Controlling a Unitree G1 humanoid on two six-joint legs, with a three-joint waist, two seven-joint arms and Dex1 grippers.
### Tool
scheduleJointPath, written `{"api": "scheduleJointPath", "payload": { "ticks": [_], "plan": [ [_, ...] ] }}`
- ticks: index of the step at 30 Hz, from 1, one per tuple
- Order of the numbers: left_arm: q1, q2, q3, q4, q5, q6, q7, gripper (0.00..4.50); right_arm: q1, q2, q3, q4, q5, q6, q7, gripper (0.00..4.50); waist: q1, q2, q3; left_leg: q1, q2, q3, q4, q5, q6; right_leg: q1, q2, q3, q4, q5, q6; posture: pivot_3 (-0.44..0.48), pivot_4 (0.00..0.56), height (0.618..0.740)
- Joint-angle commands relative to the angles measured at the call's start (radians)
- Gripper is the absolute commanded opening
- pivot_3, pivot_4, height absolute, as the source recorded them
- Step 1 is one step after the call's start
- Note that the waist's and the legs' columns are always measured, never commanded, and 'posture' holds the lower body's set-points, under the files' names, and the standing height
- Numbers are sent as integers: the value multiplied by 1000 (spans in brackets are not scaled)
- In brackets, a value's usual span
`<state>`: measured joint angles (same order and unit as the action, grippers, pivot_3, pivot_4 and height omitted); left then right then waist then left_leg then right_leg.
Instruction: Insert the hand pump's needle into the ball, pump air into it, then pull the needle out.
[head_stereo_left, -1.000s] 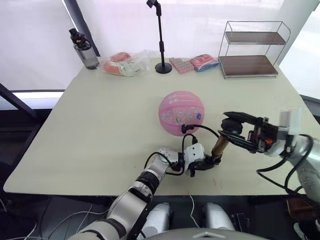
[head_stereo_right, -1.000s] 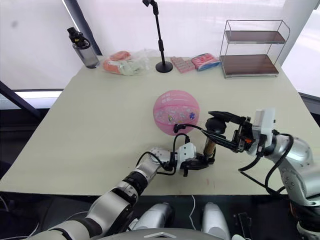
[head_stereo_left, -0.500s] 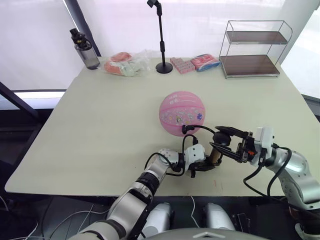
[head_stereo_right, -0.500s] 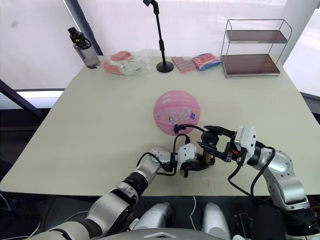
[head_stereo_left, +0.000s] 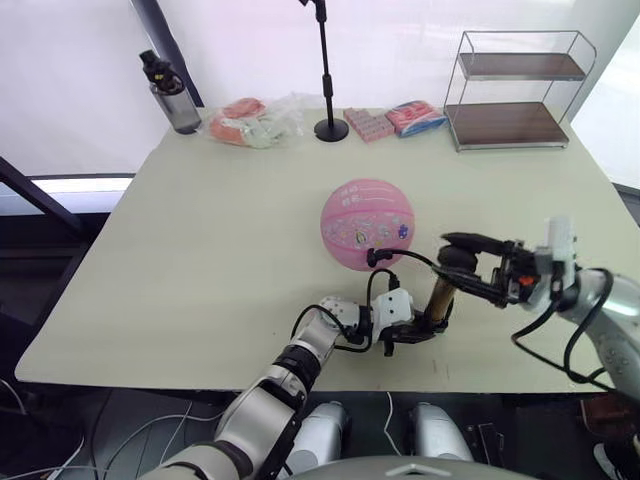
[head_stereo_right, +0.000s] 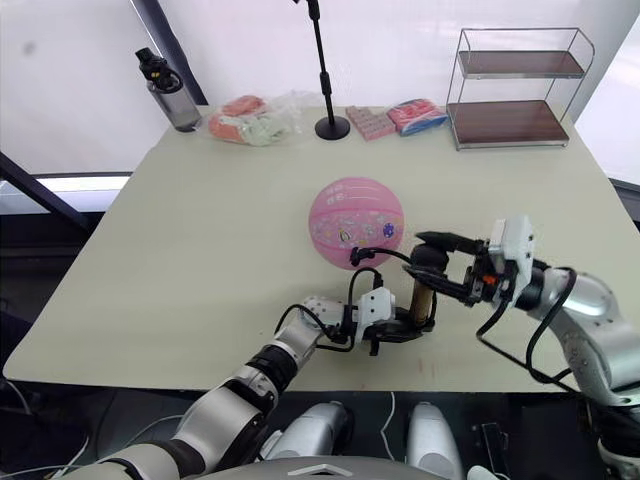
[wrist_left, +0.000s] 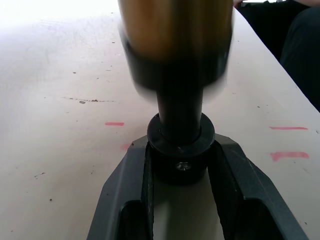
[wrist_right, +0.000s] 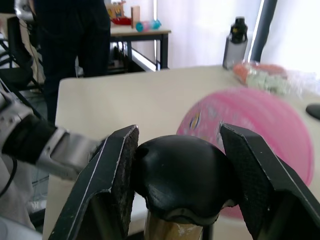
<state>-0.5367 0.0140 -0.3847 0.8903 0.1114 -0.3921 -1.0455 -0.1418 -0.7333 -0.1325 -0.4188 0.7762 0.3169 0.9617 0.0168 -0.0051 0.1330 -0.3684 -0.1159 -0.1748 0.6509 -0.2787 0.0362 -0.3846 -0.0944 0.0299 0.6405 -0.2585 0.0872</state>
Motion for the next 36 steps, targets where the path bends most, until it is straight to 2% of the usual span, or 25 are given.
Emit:
{"api": "scheduleJointPath", "payload": {
  "ticks": [1, 8, 14, 24, 30, 36],
  "plan": [
    [29, 7, -37, 42, 32, 9, -20, 1088, -74, -65, -166, -51, 127, 48, -15, 2103, 1, 0, 2, -1, 0, 0, 0, 0, 0, 0, 0, 0, 0, 0, 0, 0, 150, 736],
    [19, 6, -43, 46, 39, 18, -27, 1088, -145, -143, -293, -50, 262, 142, -45, 2103, 1, -1, 3, -12, -3, 0, 4, 3, -4, -11, -4, -1, 2, 1, 0, 0, 150, 736],
    [20, 9, -51, 42, 44, 20, -31, 1088, -168, -177, -372, -44, 334, 188, -61, 2103, 2, -2, 4, -13, -3, 0, 4, 3, -4, -11, -5, -2, 2, 1, 0, 0, 150, 736],
    [39, 23, -60, 9, 37, 32, -49, 1088, -252, -206, -412, -21, 429, 253, -88, 2103, -1, -2, 9, -16, -3, 0, 4, 3, -4, -15, -8, -2, 2, 1, 0, 0, 150, 736],
    [52, 27, -67, -15, 31, 37, -59, 1088, -137, -186, -362, -51, 302, 229, -15, 2103, 0, -1, 8, -22, -3, 1, 5, 3, -4, -21, -9, -2, 3, 1, 0, 0, 150, 736],
    [74, 42, -78, -38, 28, 37, -73, 1088, 3, -109, -266, -62, 158, 138, 32, 2103, -4, -2, 8, -16, -3, 2, 5, 3, -4, -17, -8, -1, 5, 1, 0, 0, 150, 736]
  ]
}}
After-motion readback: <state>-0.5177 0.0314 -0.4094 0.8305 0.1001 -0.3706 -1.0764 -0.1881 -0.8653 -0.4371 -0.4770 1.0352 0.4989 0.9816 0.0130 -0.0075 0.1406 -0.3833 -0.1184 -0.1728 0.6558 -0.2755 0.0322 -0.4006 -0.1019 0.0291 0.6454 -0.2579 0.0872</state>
